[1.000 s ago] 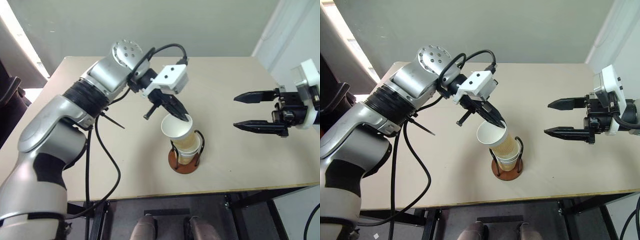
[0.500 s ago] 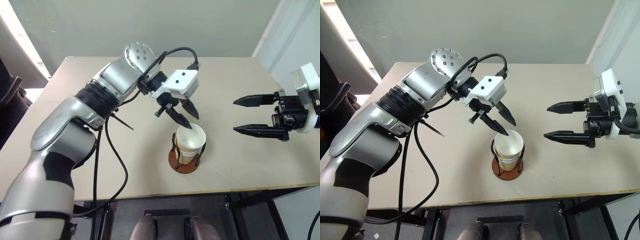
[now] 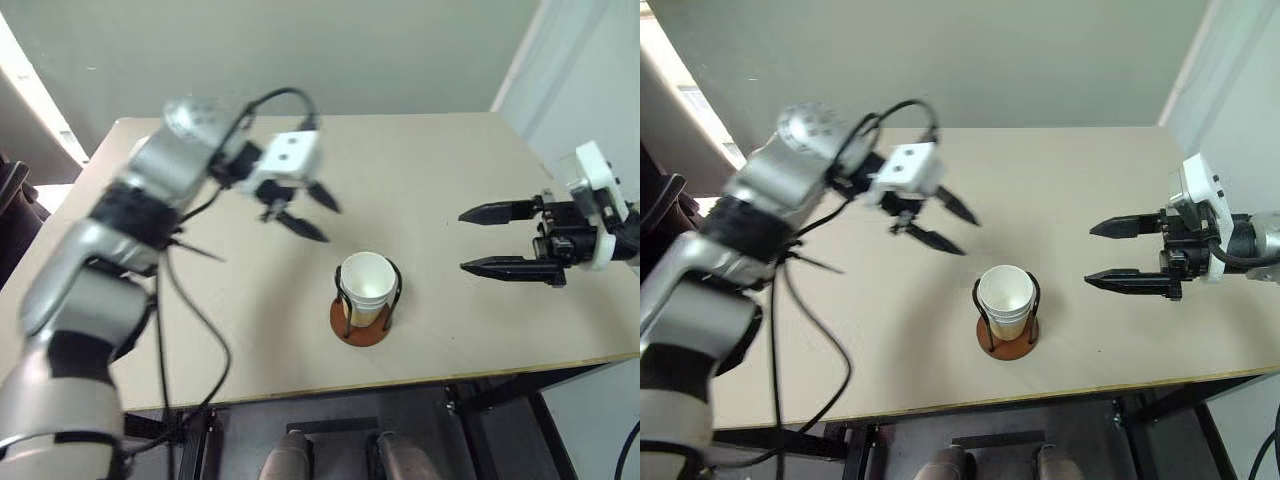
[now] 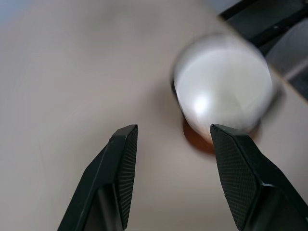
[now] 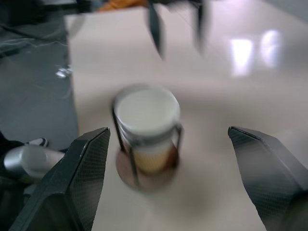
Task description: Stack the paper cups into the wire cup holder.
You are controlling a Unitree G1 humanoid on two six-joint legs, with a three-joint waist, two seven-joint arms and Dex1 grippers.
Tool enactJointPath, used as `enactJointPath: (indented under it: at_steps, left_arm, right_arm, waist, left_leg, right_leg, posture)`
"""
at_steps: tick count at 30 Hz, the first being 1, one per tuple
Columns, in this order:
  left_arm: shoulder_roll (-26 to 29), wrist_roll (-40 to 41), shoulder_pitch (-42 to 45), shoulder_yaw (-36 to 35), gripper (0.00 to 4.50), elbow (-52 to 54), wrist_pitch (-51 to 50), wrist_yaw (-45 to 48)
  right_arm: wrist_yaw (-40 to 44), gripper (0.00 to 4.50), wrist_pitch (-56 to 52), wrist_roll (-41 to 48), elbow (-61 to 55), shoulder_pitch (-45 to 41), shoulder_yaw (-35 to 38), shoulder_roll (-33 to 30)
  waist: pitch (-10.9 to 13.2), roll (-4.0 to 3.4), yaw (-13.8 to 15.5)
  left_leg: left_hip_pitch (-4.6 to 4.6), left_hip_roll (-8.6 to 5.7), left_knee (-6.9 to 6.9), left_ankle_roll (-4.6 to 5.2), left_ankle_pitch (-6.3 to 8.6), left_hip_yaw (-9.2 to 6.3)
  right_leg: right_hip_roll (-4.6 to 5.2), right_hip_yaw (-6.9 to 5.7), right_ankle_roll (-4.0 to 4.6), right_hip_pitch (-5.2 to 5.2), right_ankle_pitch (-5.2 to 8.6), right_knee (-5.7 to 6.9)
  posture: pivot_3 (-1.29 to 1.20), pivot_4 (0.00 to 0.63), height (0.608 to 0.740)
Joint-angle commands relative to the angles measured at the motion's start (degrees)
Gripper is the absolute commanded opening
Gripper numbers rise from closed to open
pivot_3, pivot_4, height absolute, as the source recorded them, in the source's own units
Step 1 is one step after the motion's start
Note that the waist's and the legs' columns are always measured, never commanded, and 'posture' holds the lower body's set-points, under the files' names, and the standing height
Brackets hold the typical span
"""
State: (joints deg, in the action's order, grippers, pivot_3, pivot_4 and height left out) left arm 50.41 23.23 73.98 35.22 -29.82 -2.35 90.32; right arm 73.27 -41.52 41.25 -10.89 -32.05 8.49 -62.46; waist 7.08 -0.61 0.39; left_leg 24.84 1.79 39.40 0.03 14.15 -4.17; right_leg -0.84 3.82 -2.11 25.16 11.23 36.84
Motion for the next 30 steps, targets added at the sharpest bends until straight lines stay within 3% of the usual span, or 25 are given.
enactJointPath:
  at_steps: [1, 3, 5, 9, 12, 16, 22, 30]
  left_arm:
    - [8.77, 2.1, -8.46, -9.79, 2.55, 6.1, -6.04, 1.44]
    - [15.68, 5.04, -23.08, -18.29, 2.55, 10.51, -10.05, -3.96]
    - [19.07, 7.43, -34.79, -26.1, 2.55, 15.5, -14.06, -8.91]
    - [21.19, 10.98, -61.06, -46.49, 2.55, 29.21, -21.21, -16.32]
    - [20.7, 9.89, -70.67, -57.13, 2.55, 33.51, -24.21, -17.81]
    - [20.21, 8.72, -76.23, -66.6, 2.55, 34.87, -26.43, -17.28]
    - [20.48, 7.54, -78.66, -74.83, 2.55, 32.43, -27.49, -15.29]
    - [20.51, 7.33, -77.84, -75.75, 2.55, 31.78, -27.95, -13.85]
  right_arm:
    - [0.84, 4.09, 1.18, -0.71, 3.47, 0.66, 3.07, -1.3]
    - [1.53, 4.09, -0.26, 1.07, 2.99, 4.6, 5.93, -1.43]
    - [1.92, 4.09, -1.0, 1.74, 2.09, 7.73, 7.36, -1.67]
    - [2.28, 4.09, 0.6, -0.54, 3.95, 8.71, 4.39, -0.76]
    - [2.78, 4.09, 0.92, -1.01, 4.31, 7.04, 2.33, 0.21]
    - [3.5, 4.09, 1.59, -1.85, 6.07, 4.51, 1.05, 0.82]
    - [4.57, 4.09, 2.47, -2.14, 7.12, 2.71, 1.35, 0.8]
    - [5.13, 4.09, 2.8, -2.53, 7.92, 0.35, 0.81, 0.83]
  waist:
    - [-0.02, -0.03, 0.0]
    - [-0.05, -0.08, 0.01]
    - [-0.11, -0.16, -0.15]
    - [-0.09, -0.04, 0.2]
    - [-0.14, 0.06, 0.34]
    - [-0.15, 0.07, 0.1]
    - [-0.15, 0.07, -0.1]
    - [-0.18, 0.11, -0.23]
  left_leg:
    - [0.02, 0.0, -0.04, -0.02, -0.02, 0.0]
    - [0.02, 0.0, -0.11, -0.06, -0.04, 0.01]
    - [-0.02, -0.01, -0.31, -0.57, -0.31, 0.12]
    - [-0.14, -0.02, -0.34, -0.7, -0.21, 0.07]
    - [-0.31, 0.0, -0.36, -0.31, 0.02, 0.05]
    - [-0.83, 0.02, -0.57, -0.21, 0.17, 0.1]
    - [-1.09, 0.04, -0.81, -0.31, -0.16, 0.0]
    - [-1.09, 0.05, -1.06, -0.35, -0.15, -0.06]
  right_leg:
    - [0.02, 0.01, 0.01, 0.05, 0.0, 0.0]
    - [0.04, 0.02, 0.05, 0.07, 0.03, -0.02]
    - [0.06, 0.06, 0.16, 0.11, 0.19, -0.05]
    - [0.07, 0.01, 0.41, 0.09, 0.6, 0.2]
    - [0.06, -0.01, 1.08, -0.1, 0.94, 0.24]
    - [0.02, 0.0, 1.58, -0.35, 0.82, 0.3]
    - [-0.07, 0.02, 2.19, -0.4, 0.43, 0.31]
    - [-0.12, 0.06, 2.28, -0.24, 0.38, 0.29]
  posture:
    - [0.0, 0.15, 0.74]
    - [0.0, 0.15, 0.74]
    - [0.0, 0.15, 0.74]
    - [0.0, 0.15, 0.74]
    - [0.0, 0.15, 0.74]
    - [0.0, 0.15, 0.74]
    - [0.0, 0.15, 0.74]
    - [0.0, 0.15, 0.74]
